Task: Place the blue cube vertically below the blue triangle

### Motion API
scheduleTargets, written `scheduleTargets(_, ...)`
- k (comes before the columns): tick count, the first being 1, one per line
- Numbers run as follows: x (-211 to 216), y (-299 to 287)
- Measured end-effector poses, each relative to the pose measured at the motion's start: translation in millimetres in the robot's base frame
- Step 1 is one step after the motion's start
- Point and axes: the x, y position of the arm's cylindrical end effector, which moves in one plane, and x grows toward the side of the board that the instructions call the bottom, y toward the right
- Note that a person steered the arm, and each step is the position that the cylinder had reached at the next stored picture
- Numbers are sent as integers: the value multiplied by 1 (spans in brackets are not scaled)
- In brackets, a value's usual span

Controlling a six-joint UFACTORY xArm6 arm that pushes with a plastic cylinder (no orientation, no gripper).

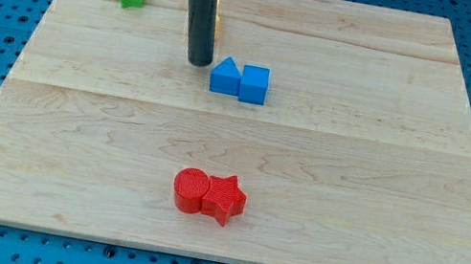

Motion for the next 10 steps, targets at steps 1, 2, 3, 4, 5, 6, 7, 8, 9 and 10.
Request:
scheduleTargets(1,-20,1)
scheduleTargets(2,-18,23)
scheduleTargets(3,5,91)
scheduleTargets(4,38,96)
scheduleTargets(5,65,90)
scheduleTargets(6,47,76)
scheduleTargets(7,40,43)
scheduleTargets(8,34,7)
scheduleTargets(9,13,81)
scheduleTargets(10,51,121)
